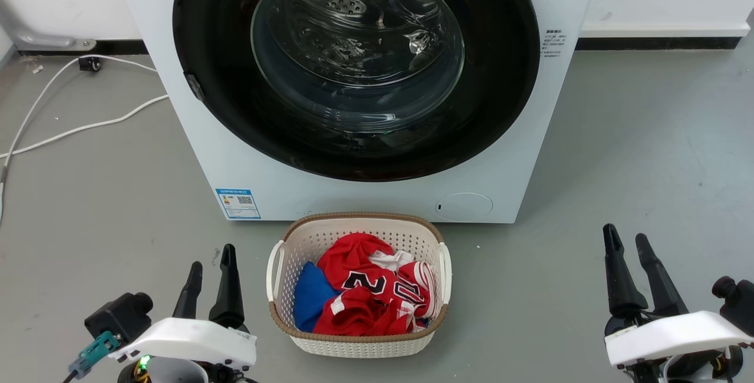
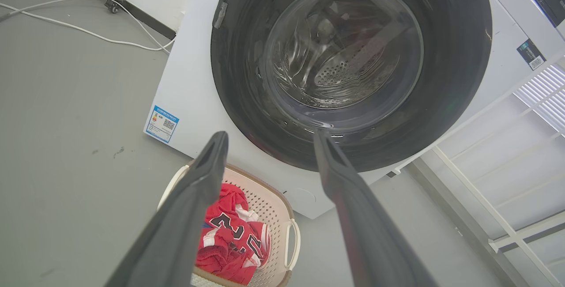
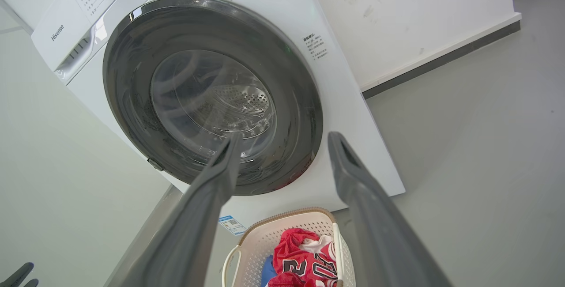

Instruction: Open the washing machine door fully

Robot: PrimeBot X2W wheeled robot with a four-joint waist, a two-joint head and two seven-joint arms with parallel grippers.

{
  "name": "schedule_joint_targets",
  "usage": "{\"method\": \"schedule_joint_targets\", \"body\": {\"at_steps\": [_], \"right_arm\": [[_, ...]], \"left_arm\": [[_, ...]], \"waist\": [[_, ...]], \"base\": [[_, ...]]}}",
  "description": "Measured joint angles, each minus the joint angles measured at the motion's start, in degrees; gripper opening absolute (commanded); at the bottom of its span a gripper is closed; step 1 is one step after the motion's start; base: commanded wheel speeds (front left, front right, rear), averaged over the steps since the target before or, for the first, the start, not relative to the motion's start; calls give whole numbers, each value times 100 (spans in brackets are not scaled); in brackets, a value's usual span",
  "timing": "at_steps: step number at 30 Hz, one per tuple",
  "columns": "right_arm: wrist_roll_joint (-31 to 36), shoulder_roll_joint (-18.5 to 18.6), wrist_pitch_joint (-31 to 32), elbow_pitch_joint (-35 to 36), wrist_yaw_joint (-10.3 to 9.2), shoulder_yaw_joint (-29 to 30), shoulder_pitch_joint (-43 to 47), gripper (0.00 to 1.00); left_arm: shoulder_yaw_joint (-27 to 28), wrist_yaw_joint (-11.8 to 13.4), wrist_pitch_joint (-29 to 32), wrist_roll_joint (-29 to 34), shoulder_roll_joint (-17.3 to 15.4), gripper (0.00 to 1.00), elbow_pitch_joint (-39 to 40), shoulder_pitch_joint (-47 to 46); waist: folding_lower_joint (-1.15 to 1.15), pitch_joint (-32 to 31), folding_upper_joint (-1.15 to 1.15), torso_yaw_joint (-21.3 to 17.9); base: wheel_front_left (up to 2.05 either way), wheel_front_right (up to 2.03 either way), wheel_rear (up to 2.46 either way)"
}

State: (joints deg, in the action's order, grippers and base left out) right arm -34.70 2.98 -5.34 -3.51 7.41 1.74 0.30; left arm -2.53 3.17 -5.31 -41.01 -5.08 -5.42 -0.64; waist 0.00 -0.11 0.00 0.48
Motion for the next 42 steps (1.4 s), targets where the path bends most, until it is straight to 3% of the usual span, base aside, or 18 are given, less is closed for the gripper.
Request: {"method": "schedule_joint_targets", "body": {"at_steps": [21, 42], "right_arm": [[1271, -1, -374, 457, -1, 44, 213, 100], [2102, -1, -647, 600, 0, 0, 385, 100]], "left_arm": [[-520, 431, -379, 1510, -219, 100, 236, 90], [-638, 438, -648, 2519, -159, 100, 267, 269]], "waist": [[0, -32, 0, 13], [0, -98, 0, 36]], "base": [[0, 0, 0], [0, 0, 0]]}}
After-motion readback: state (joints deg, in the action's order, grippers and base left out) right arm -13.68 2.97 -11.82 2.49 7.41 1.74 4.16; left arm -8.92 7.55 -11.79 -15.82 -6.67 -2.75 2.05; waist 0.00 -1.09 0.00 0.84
